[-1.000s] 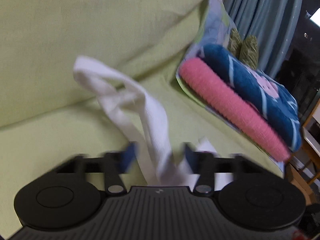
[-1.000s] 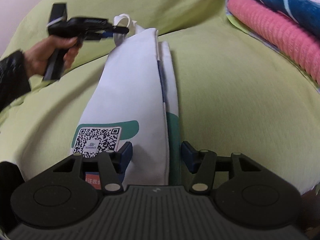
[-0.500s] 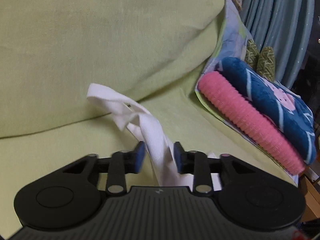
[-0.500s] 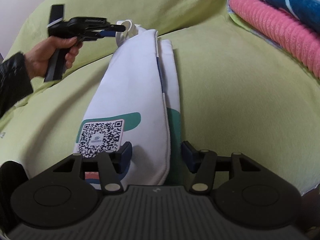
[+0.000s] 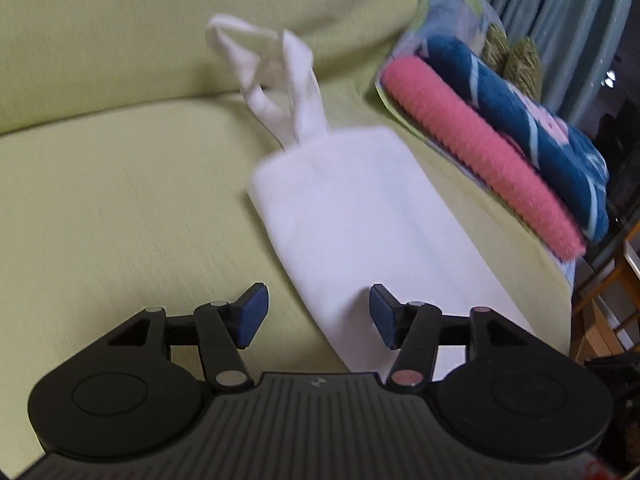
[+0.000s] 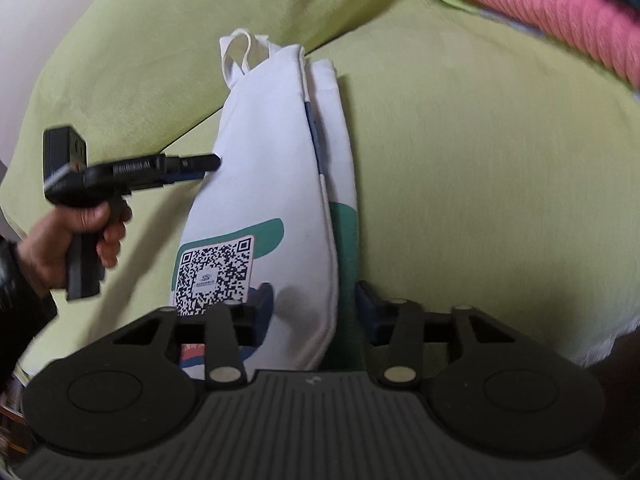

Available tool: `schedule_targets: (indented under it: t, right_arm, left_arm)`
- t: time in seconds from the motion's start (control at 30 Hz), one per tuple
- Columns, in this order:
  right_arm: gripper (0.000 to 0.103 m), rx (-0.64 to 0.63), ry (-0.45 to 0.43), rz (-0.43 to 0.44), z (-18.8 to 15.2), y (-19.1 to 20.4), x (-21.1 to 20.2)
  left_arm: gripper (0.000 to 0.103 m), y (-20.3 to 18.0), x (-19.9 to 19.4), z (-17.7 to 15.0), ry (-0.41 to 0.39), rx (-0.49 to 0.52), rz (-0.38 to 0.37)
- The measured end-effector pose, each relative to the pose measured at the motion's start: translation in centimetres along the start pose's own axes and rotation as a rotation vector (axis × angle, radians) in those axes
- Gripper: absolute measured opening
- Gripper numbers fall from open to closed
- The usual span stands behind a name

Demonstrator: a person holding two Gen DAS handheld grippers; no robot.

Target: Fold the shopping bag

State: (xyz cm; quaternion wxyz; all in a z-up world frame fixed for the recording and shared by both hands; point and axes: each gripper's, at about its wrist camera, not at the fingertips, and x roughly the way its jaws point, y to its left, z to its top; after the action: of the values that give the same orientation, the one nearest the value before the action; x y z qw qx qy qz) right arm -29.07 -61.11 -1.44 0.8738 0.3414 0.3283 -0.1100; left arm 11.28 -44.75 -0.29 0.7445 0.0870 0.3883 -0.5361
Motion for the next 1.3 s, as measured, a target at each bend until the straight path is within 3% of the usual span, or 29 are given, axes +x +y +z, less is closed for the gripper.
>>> schedule_targets:
  t: [0.07,0.2,0.37,0.5,0.6,0.7,0.77,0.87,1.0,1.17,1.3]
  right_arm:
    - [0.023,0.053,0.009,0.016,-0.4,-0.3,0.0]
    - [0.022,0.092,0.031,0.035,-1.1,0.4,0.3]
    - [0.022,0.057,0.079,0.053,-1.8,2.3,0.9]
    - [0.022,0.022,0.092,0.055,-2.3,3.6,1.1]
    - [0.024,-0.049,0.051,0.027,-2.2,4.5,0.2]
    - [0.025,-0.223,-0.002,-0.035,-2.7,6.7,-1.4]
    - [0.027,-0.327,-0.029,-0.027,-3.1,8.0,-2.8]
    - [0.045,-0.497,-0.055,0.000,-3.9,9.7,-4.6]
    - [0.050,-0.813,-0.036,-0.039,-5.9,12.1,-5.1]
    - [0.050,-1.258,-0.002,-0.117,-10.4,14.1,-3.3]
    - [0.050,-1.624,-0.008,-0.191,-14.4,14.0,-1.8]
  left_arm:
    - [0.060,-0.7,-0.2,-0.7,-0.005,0.020,-0.018]
    - [0.061,-1.3,-1.4,-1.7,0.009,0.066,-0.035]
    - [0.061,-1.3,-4.7,-3.3,0.006,0.145,0.014]
    - [0.067,-2.7,-8.1,-5.7,0.010,0.290,0.055]
    - [0.069,-5.0,-10.8,-8.2,0.001,0.476,0.086]
    - [0.073,-7.7,-13.3,-11.1,-0.015,0.673,0.071]
    - [0.074,-9.6,-14.6,-13.3,-0.011,0.816,0.014]
    - [0.074,-12.8,-15.4,-17.2,-0.025,1.082,-0.013]
    - [0.074,-14.8,-14.5,-21.0,-0.004,1.329,0.002]
    - [0.074,-14.6,-12.5,-22.3,0.027,1.417,0.047]
    - [0.074,-14.2,-11.5,-22.0,0.045,1.402,0.042]
